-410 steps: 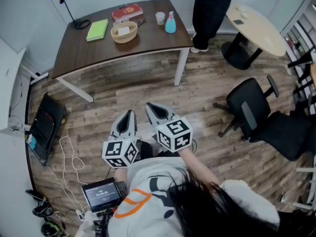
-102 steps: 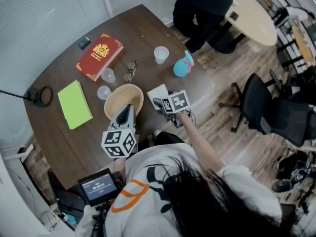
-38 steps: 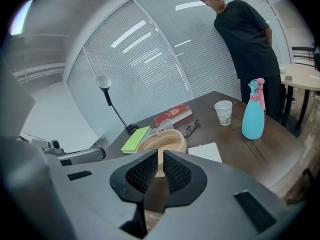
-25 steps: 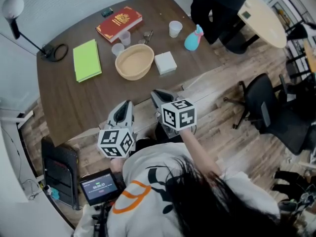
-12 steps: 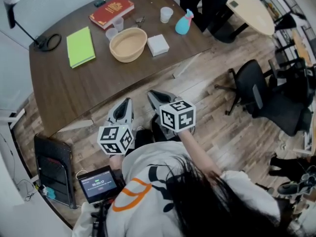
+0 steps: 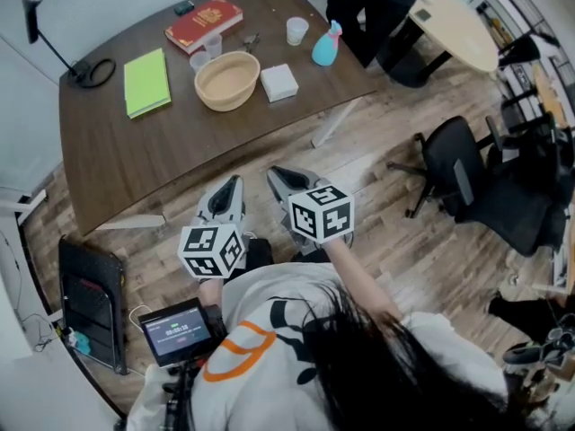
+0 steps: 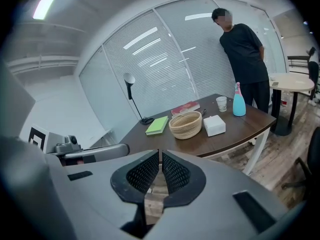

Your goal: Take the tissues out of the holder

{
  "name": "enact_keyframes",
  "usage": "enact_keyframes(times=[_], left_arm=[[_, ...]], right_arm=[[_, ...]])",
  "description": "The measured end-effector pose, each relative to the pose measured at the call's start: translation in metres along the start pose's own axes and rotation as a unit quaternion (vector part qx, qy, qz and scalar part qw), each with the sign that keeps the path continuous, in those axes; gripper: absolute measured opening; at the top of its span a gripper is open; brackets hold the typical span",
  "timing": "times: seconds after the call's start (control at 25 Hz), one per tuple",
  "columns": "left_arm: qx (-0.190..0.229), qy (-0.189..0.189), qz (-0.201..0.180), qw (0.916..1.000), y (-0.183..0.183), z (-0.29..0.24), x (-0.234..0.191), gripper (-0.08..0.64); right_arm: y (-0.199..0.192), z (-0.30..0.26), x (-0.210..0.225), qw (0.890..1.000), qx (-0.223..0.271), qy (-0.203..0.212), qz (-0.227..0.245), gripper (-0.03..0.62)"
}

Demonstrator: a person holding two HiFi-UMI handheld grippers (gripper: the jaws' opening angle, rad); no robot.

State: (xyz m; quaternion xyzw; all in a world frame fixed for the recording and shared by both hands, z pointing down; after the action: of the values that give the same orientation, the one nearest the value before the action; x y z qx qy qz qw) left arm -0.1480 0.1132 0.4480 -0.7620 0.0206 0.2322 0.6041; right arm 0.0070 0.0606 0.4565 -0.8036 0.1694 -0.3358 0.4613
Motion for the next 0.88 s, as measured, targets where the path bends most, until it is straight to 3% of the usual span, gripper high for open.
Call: enact_keyframes(times=[0.2,0.88], left_arm=[[0.009,0.010,0.000,0.9999,-0.011,0.004,0.043,0.005],[0.001,0.033,-0.015,0.9993,-0.073,0.032,0.165,0.005]], right_arm=[[-0.001,0.034,0.012,0.999,-0.006,0.019,0.033,0.031],[-0.037,0.142,0.055,0.998,-0.007,0.060,0.019,0.031]])
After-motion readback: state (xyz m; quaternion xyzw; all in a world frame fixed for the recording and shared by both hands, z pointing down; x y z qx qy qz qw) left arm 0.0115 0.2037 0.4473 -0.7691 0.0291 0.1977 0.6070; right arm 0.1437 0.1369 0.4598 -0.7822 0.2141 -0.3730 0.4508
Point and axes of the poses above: the fingertips, and each gripper's own axes: z backward along the fingers, x to its right, y out of its top, the point moved 8 cm from there along z, backward along the fingers, and after that the axes turned 10 degrees about x, right-handed, at the moved point
